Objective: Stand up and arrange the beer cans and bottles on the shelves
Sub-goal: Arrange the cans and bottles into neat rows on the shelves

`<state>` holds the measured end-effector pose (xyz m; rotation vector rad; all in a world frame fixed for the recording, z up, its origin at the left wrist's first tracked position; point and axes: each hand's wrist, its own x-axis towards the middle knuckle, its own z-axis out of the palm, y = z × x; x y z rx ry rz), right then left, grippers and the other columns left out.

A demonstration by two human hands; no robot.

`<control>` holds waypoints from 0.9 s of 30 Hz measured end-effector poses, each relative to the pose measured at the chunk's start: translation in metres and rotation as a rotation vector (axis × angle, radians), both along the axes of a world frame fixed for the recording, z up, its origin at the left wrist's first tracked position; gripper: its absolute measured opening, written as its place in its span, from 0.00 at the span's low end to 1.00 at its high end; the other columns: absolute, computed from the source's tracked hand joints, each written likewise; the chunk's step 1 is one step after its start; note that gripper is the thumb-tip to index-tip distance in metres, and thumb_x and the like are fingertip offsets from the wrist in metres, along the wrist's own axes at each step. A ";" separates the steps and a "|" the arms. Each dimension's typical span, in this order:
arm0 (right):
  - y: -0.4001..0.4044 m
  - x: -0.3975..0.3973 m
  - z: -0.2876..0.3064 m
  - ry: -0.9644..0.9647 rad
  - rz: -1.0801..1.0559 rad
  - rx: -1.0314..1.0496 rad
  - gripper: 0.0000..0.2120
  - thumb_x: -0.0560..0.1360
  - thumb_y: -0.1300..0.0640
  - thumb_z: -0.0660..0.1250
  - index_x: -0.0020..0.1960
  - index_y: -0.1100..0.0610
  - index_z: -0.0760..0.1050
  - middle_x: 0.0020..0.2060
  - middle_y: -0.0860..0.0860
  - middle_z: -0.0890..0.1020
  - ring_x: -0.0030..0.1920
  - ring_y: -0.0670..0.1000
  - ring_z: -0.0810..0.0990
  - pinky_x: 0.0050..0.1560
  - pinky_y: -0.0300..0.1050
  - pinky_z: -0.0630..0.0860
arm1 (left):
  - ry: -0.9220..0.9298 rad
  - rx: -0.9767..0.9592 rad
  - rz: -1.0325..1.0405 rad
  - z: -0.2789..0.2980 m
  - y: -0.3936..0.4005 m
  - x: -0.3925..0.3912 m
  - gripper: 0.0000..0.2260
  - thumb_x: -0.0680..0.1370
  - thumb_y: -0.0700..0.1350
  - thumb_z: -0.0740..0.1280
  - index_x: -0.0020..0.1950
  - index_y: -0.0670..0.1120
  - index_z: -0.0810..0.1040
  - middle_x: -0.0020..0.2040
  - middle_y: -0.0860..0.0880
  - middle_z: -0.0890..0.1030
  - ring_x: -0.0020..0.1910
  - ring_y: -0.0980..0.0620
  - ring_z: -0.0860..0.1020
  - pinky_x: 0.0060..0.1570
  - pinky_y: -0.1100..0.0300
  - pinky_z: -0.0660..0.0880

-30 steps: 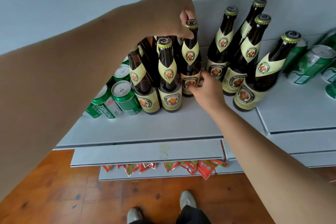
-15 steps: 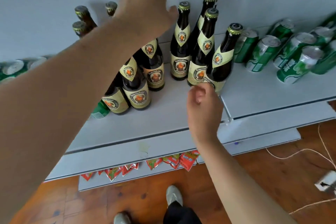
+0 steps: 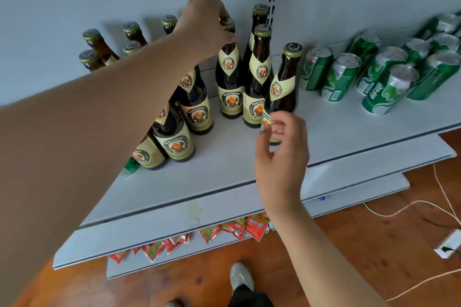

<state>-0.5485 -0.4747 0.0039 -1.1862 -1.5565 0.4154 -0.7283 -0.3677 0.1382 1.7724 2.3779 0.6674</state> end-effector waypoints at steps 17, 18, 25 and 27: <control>0.015 -0.055 -0.056 -0.192 0.288 -0.442 0.24 0.74 0.51 0.71 0.66 0.58 0.69 0.55 0.52 0.80 0.56 0.51 0.79 0.55 0.43 0.77 | 0.018 -0.063 -0.070 0.020 -0.078 -0.009 0.15 0.75 0.54 0.71 0.56 0.48 0.80 0.42 0.54 0.76 0.48 0.54 0.75 0.43 0.63 0.68; 0.014 -0.057 -0.058 -0.191 0.306 -0.454 0.23 0.74 0.51 0.72 0.64 0.57 0.70 0.54 0.52 0.81 0.54 0.52 0.79 0.53 0.47 0.78 | 0.037 -0.071 -0.067 0.017 -0.082 -0.012 0.16 0.74 0.55 0.71 0.57 0.48 0.79 0.45 0.54 0.77 0.48 0.54 0.75 0.45 0.63 0.68; 0.007 -0.077 -0.061 -0.198 0.352 -0.468 0.17 0.75 0.53 0.70 0.60 0.57 0.71 0.52 0.52 0.82 0.53 0.52 0.81 0.51 0.46 0.78 | 0.067 -0.074 -0.058 0.009 -0.099 -0.022 0.17 0.74 0.56 0.71 0.58 0.49 0.78 0.54 0.52 0.80 0.52 0.54 0.76 0.47 0.61 0.69; 0.007 -0.078 -0.062 -0.204 0.350 -0.458 0.16 0.76 0.54 0.70 0.60 0.57 0.71 0.53 0.52 0.82 0.53 0.52 0.81 0.51 0.46 0.78 | 0.070 -0.075 -0.068 0.007 -0.100 -0.023 0.16 0.74 0.56 0.71 0.57 0.48 0.77 0.54 0.51 0.80 0.54 0.51 0.78 0.48 0.60 0.71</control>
